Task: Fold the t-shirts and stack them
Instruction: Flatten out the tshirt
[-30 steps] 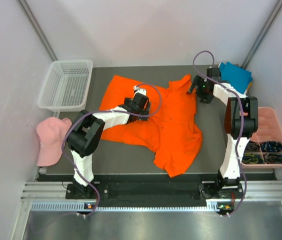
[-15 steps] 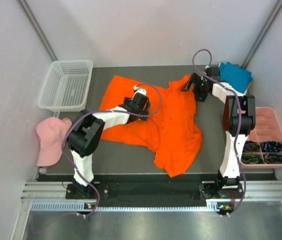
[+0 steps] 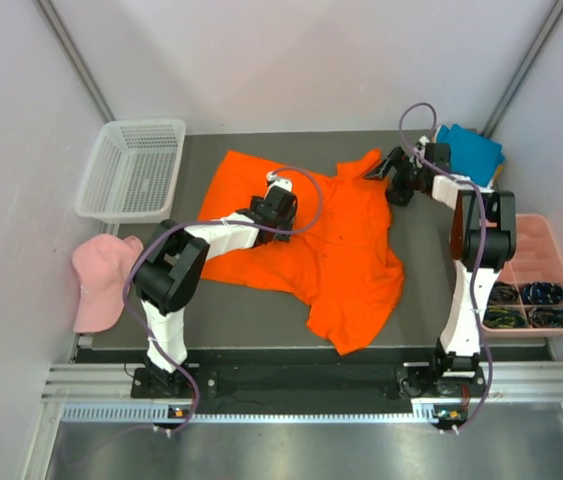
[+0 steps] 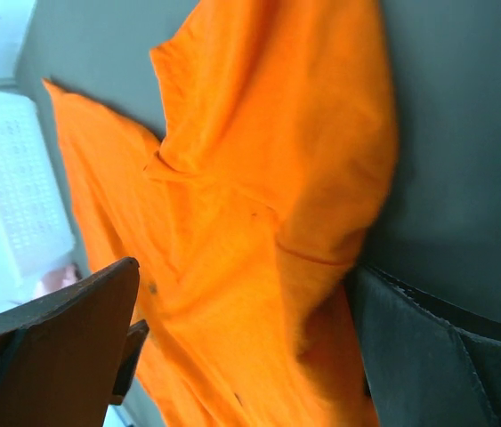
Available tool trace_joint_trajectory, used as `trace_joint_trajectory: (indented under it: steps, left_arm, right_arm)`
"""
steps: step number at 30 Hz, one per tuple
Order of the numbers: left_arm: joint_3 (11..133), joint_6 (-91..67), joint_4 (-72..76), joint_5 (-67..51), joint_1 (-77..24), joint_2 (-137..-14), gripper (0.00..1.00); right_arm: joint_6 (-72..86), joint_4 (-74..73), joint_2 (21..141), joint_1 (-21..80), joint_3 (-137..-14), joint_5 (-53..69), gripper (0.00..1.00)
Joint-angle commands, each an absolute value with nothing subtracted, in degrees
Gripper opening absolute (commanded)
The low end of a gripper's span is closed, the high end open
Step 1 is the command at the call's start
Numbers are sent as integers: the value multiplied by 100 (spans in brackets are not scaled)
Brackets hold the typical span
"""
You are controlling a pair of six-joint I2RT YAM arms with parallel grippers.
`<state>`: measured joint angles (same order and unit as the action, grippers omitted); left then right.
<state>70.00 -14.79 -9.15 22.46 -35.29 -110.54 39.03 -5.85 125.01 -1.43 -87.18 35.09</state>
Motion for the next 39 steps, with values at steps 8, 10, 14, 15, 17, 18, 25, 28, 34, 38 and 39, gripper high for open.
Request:
trace_joint_trajectory:
  steps: [8,10,14,15,17,18,25,28,34,38,39]
  left_arm:
    - [7084,-1468,-923,2382,-3533,-10951,72]
    - [7075,-1468,-923,2382,-3533,-10942,72]
    - [7066,-1468,-914,2373,-3524,-10951,72]
    - [7066,-1468,-914,2373,-3524,-10951,72]
    - [7066,-1468,-923,2364,-3524,-10951,72]
    - [7066,-1468,-914,2364,-3533,-10951,72]
    - [7049,-1459,-914,2391,-3524,-10925,72]
    - [7049,-1459,-914,2382,-3524,-10925,72]
    - [7093,-1468,-914,2338,-3524,-10960,72]
    - [7075,-1450,-914,2382,-3524,-10942,72]
    - [7066,-1450,-914,2391,-3516,-10942,71]
  right_arm:
    - [4394,816,12155,-439,-8482,4182,98]
    - [4578,1097,12164,-466,-8464,4332,98]
    - [4606,898,12199,-501,-8543,4413,98]
    - [4440,740,12208,-501,-8639,4343,98]
    - [4360,615,12226,-501,-8614,4246,98]
    - [4359,650,12243,-501,-8587,4254,98]
    - [4140,124,12296,-501,-8753,3939,98]
    - [3894,-429,12261,-501,-8868,3614,98]
    - [3709,-773,12445,-501,-8956,3507,99]
    - [3814,-686,12638,-501,-8965,3665,99]
    - [3841,-642,12682,-501,-8965,3726,99]
